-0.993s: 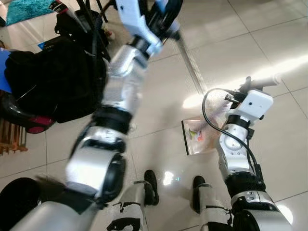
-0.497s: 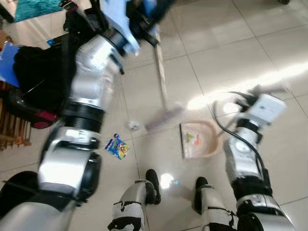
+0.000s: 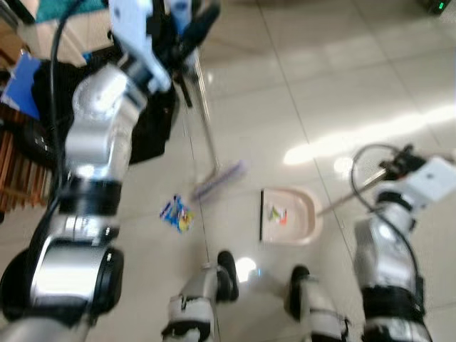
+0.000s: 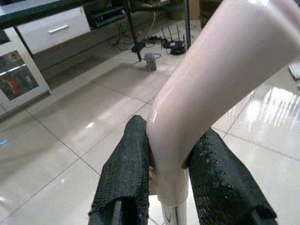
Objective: Sweep floor
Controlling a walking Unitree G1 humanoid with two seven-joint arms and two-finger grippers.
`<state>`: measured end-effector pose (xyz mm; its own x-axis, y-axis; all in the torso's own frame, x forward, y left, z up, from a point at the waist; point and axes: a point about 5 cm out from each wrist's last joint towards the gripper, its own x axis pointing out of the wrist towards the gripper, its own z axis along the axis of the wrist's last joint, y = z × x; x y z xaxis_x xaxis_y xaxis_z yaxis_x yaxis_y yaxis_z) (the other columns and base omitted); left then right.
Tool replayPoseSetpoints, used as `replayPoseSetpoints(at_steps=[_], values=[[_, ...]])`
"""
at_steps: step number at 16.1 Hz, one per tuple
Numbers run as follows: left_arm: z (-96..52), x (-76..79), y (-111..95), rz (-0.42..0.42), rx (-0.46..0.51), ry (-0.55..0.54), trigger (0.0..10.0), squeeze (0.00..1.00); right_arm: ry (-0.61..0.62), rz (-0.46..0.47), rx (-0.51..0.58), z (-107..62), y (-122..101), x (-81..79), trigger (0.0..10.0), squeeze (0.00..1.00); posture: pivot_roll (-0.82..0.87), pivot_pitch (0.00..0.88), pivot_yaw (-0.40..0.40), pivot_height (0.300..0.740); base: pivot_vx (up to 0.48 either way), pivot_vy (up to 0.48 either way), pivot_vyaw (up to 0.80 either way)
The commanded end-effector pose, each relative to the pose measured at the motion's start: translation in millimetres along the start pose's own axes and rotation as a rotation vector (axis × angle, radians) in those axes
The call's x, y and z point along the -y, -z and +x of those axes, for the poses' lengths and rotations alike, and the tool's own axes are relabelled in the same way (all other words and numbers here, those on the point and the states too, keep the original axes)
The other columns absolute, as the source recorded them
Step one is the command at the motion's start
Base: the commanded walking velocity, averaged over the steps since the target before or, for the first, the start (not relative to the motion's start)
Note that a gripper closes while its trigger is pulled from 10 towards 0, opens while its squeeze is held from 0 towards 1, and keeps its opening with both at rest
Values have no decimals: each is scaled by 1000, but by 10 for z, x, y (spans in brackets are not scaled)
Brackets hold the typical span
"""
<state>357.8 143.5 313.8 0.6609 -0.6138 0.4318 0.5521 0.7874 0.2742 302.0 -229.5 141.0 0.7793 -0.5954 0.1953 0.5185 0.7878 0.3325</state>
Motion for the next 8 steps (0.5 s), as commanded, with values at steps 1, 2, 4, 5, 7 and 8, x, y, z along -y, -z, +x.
replayPoseSetpoints(at_steps=[1,2,4,5,7,8], values=[[-7,14,-179,43,56,6,10000,0,-8,39,-3,-17,-78,-12,10000,0,43,271,124,740,0,0,0],[-24,23,-170,39,50,-3,10000,0,-10,51,0,-11,-122,-25,10000,0,42,270,124,740,0,0,0],[-135,126,-125,3,19,-31,10000,0,-21,100,14,-4,-375,-75,10000,0,29,252,120,740,0,0,0],[-180,160,-97,-32,9,-61,10000,0,-32,107,19,-1,-470,-97,10000,0,17,243,116,740,0,0,0],[-314,280,16,-58,-32,-82,10000,0,-71,111,52,16,-686,-164,10000,0,-16,218,100,740,0,0,0],[-372,308,65,-54,-62,-103,10000,0,-81,112,52,14,-748,-176,10000,0,-24,206,90,740,0,0,0]])
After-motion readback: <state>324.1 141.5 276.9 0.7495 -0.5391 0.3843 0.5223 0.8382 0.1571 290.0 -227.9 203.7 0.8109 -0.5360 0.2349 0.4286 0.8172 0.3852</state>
